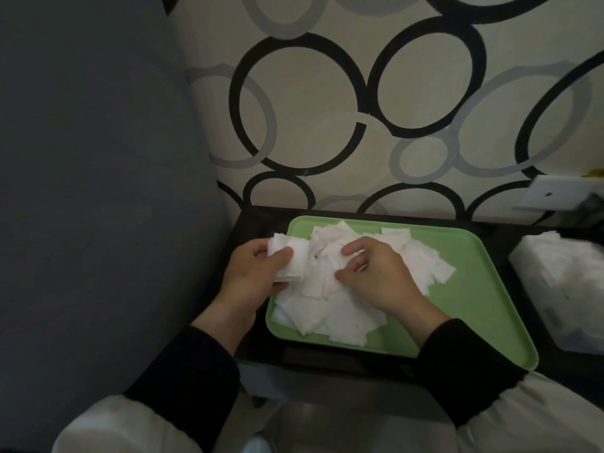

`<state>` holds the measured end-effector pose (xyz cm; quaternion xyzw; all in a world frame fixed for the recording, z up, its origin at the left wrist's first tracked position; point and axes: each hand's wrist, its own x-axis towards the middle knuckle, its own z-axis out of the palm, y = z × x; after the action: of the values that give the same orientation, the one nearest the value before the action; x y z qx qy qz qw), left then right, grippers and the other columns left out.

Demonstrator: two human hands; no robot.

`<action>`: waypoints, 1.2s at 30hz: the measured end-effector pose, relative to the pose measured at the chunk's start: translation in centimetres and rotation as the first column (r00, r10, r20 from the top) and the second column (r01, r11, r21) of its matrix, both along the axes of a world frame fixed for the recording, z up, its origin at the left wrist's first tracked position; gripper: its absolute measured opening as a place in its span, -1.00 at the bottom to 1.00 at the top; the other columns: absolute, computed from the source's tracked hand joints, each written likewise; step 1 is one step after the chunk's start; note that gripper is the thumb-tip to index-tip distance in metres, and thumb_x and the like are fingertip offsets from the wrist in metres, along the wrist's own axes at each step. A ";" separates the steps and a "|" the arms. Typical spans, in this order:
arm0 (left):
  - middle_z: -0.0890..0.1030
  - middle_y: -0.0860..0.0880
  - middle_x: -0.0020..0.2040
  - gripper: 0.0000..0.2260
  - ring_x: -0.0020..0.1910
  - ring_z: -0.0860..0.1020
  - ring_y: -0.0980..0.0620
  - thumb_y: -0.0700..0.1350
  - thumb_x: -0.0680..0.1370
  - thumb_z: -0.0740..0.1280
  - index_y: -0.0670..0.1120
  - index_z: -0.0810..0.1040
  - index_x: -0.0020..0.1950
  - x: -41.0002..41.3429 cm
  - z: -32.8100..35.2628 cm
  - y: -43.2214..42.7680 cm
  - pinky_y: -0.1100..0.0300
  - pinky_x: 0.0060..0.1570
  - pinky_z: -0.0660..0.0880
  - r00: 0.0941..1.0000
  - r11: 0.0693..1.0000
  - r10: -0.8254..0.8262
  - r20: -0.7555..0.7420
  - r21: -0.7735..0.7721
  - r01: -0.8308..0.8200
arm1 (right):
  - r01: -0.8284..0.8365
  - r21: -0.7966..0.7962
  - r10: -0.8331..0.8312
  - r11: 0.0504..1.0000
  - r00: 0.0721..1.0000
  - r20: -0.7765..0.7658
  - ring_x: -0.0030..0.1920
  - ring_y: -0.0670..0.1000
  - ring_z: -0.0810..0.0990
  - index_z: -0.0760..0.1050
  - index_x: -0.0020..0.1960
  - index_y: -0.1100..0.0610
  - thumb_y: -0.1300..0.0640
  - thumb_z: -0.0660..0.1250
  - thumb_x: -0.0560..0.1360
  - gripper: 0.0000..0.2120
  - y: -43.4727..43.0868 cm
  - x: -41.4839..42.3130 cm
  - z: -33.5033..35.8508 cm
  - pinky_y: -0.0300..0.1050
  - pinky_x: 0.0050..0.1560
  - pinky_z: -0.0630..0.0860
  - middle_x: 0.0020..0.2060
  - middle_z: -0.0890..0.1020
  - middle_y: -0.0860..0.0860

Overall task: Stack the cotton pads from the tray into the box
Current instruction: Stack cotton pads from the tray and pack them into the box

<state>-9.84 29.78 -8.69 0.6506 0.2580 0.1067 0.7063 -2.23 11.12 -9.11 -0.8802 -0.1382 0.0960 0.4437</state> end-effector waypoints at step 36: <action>0.68 -0.06 0.04 -0.80 0.03 0.65 -0.04 -0.13 0.56 0.42 -0.09 0.60 0.18 1.1 0.4 -2.8 0.14 -0.18 0.59 0.998 0.994 -0.059 0.005 0.089 0.058 | 0.169 0.434 -0.101 0.885 0.979 -0.177 -0.26 -0.01 0.56 0.56 -0.15 0.09 0.12 0.39 0.51 -0.92 -2.9 1.2 1.8 -0.11 -0.16 0.45 -0.27 0.64 0.01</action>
<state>-8.75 27.03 -8.29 0.6881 0.2309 0.0998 0.6806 -1.02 8.26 -7.31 -0.7524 -0.0613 0.0960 0.6488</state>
